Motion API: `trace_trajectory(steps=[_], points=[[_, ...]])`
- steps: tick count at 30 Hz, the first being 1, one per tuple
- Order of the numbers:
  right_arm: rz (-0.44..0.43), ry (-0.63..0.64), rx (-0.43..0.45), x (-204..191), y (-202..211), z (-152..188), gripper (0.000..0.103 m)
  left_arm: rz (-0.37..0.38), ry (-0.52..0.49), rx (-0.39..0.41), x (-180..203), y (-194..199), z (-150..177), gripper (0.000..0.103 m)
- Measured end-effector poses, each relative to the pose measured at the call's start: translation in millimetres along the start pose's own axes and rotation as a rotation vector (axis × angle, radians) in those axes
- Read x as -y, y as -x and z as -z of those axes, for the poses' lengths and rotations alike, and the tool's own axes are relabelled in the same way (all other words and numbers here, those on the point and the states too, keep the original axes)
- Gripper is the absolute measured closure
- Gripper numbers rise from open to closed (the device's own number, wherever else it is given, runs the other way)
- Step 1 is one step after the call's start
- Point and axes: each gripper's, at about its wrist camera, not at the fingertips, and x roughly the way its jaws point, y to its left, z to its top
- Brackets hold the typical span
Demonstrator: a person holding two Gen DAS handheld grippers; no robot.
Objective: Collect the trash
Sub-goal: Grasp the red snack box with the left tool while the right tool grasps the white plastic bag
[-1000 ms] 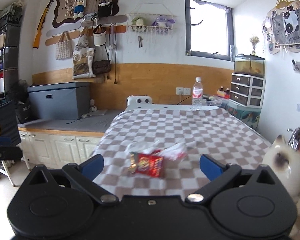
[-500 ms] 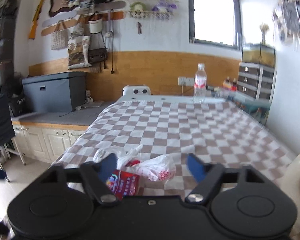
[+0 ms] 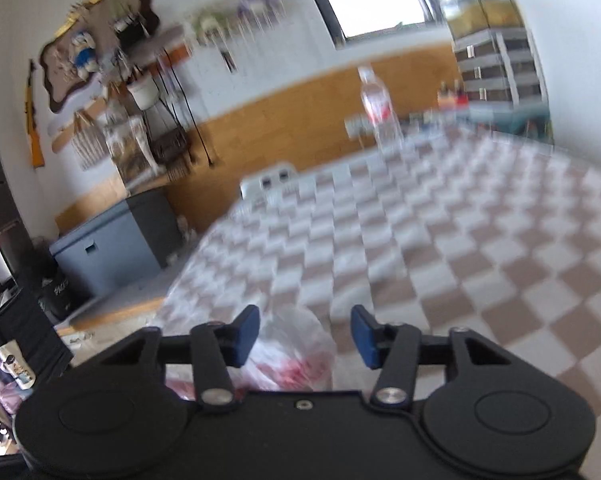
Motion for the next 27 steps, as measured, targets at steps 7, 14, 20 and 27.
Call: trace_trajectory(steps=[7,14,20,27], points=[[-0.024,0.067,-0.05,-3.7,-7.4,1.8,0.063,0.031,0.062,0.026,-4.1,-17.6,16.1,0.0],[-0.071,0.177,-0.126,-15.2,-0.1,10.4,0.083,0.064,0.219,0.131,-30.7,-5.8,21.2,0.0],[-0.196,0.23,-0.178,-31.4,19.5,15.3,0.085,-0.004,0.312,0.207,-44.5,12.5,19.1,0.0],[-0.359,0.306,-0.19,-52.1,51.7,18.0,0.086,-0.082,0.33,0.258,-47.0,23.9,19.0,0.0]])
